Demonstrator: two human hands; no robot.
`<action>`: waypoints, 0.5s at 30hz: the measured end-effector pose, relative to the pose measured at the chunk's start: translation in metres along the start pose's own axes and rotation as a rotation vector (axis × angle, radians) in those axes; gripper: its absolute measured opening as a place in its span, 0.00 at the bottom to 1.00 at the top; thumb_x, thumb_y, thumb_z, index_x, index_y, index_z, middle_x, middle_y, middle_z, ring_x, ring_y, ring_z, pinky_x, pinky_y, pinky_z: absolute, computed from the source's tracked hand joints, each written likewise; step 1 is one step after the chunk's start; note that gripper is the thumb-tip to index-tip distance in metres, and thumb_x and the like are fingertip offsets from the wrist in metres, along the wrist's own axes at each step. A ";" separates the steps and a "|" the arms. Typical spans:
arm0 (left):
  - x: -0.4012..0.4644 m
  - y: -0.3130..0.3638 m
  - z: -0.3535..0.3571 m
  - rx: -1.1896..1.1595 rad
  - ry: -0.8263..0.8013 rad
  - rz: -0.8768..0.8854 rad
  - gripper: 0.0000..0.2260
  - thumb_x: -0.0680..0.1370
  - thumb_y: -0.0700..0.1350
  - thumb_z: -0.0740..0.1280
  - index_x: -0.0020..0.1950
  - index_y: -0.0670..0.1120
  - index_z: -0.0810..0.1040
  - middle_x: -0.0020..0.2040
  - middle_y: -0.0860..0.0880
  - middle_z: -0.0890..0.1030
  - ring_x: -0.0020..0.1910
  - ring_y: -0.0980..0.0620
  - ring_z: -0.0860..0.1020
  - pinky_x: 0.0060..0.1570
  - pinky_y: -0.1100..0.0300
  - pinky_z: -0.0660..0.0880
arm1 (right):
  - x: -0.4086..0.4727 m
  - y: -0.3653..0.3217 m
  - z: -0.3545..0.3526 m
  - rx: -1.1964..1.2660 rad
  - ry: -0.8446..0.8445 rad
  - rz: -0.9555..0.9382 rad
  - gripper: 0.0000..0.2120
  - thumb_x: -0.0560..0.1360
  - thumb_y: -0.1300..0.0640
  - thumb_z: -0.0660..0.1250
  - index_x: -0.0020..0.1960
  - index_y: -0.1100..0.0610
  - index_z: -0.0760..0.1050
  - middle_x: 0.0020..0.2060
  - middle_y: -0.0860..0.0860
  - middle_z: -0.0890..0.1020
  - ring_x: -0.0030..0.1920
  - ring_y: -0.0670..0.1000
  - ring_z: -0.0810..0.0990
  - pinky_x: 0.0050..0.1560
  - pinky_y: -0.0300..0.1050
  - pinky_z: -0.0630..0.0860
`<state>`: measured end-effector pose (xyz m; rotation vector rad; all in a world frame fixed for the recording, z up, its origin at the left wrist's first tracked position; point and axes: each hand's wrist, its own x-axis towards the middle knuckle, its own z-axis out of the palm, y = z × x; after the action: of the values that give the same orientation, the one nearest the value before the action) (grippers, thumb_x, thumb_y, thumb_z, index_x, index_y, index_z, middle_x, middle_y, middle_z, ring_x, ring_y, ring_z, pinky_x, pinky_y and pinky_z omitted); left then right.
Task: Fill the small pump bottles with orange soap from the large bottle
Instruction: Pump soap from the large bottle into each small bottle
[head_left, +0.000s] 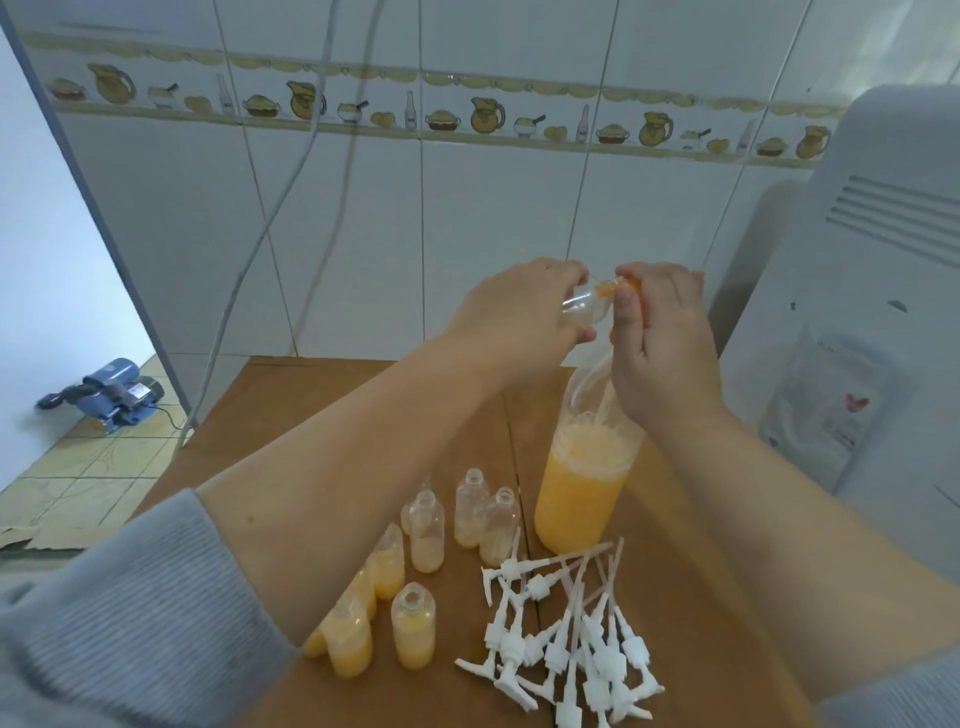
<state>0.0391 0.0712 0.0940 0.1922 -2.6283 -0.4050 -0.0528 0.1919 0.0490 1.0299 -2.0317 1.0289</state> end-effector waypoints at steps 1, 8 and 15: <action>0.001 -0.001 -0.003 -0.022 0.001 -0.019 0.20 0.76 0.54 0.67 0.66 0.51 0.70 0.58 0.54 0.75 0.53 0.53 0.74 0.50 0.59 0.69 | 0.005 -0.002 -0.005 -0.004 -0.030 -0.003 0.25 0.81 0.46 0.46 0.61 0.61 0.73 0.56 0.54 0.76 0.61 0.50 0.70 0.74 0.54 0.53; -0.026 -0.016 -0.004 -0.296 0.012 -0.198 0.20 0.74 0.52 0.70 0.65 0.52 0.71 0.53 0.58 0.76 0.46 0.58 0.73 0.47 0.62 0.68 | 0.003 -0.006 -0.011 -0.029 -0.075 0.049 0.25 0.80 0.44 0.46 0.66 0.59 0.68 0.63 0.54 0.71 0.66 0.50 0.65 0.74 0.57 0.54; -0.083 -0.046 0.008 -0.385 -0.037 -0.396 0.24 0.72 0.56 0.71 0.65 0.50 0.72 0.56 0.55 0.78 0.53 0.56 0.76 0.52 0.61 0.73 | 0.001 -0.008 -0.002 -0.033 0.006 0.076 0.21 0.81 0.47 0.48 0.64 0.59 0.69 0.61 0.54 0.72 0.66 0.51 0.67 0.75 0.49 0.45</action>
<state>0.1117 0.0468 0.0370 0.5810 -2.4800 -1.0416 -0.0455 0.1903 0.0534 0.9380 -2.0905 1.0327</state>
